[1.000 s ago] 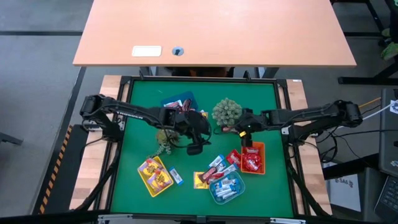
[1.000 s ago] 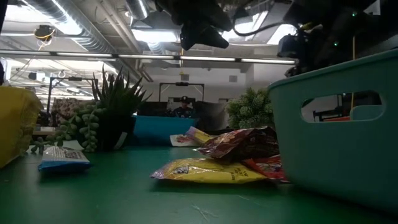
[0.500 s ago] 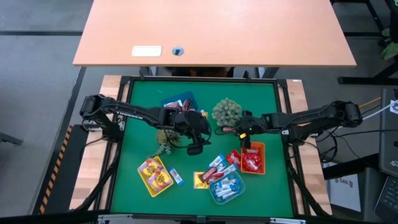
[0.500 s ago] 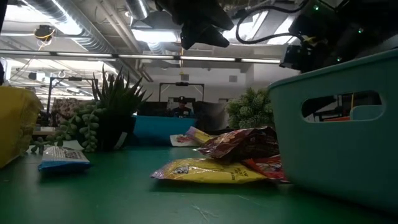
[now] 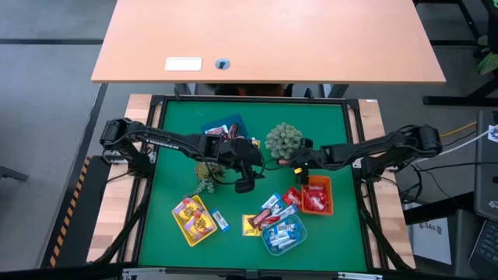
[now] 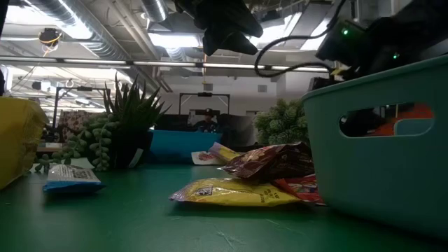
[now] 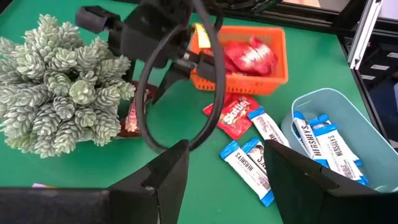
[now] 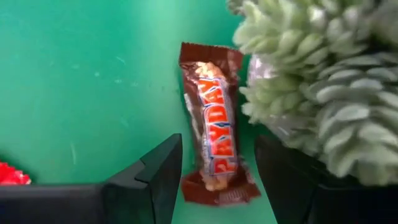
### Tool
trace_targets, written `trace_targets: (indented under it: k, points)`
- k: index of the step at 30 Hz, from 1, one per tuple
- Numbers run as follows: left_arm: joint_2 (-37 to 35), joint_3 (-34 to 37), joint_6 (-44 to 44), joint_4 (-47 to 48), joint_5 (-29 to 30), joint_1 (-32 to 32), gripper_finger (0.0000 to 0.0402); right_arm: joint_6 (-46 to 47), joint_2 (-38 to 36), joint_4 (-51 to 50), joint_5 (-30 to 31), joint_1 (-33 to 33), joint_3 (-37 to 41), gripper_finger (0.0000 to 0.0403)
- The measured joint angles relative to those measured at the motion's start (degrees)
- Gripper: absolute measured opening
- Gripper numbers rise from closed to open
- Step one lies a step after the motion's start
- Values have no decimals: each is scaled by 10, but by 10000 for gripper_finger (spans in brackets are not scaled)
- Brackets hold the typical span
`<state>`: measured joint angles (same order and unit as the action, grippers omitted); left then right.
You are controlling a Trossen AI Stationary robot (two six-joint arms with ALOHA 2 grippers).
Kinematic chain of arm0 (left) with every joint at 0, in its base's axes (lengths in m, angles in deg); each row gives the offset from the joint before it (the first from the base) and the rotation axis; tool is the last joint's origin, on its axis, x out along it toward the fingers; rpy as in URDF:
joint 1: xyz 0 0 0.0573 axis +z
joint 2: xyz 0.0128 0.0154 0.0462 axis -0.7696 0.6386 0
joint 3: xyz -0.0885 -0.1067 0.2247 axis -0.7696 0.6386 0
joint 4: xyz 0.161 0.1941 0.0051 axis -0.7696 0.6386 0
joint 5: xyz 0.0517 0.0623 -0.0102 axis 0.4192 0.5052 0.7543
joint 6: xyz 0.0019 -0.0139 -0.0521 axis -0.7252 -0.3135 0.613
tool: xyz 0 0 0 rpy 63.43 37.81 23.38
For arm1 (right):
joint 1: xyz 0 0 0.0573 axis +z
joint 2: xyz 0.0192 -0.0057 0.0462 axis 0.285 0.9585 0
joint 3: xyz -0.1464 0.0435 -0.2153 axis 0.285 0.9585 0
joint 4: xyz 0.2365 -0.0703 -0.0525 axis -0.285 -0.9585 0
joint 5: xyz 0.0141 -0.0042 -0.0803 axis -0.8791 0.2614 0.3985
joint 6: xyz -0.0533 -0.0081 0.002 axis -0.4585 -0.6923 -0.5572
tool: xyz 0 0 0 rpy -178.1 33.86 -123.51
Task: Sort candy
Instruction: Put the brown chocolate bar into the blue bin
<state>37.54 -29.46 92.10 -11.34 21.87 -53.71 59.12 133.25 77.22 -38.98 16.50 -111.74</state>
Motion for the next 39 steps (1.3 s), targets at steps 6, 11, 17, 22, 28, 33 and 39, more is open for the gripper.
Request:
trace_targets:
  k: [6,11,17,22,28,33,39]
  points:
    - [0,0,0,0,0,0,193,-1,45,30,-11,0,0,202]
    - [0,0,0,0,0,0,193,0,51,34,-11,0,-1,202]
    - [0,0,0,0,-1,0,193,-1,52,33,-11,0,-1,201]
    - [0,0,0,0,0,0,193,-1,52,33,-15,1,-1,164]
    - [0,0,0,0,-1,0,193,-2,52,32,-14,1,-1,93]
    - [0,0,0,0,-1,0,193,-4,44,28,-30,0,-1,67]
    - [0,0,0,0,-1,0,193,-15,16,-16,-59,0,-7,78]
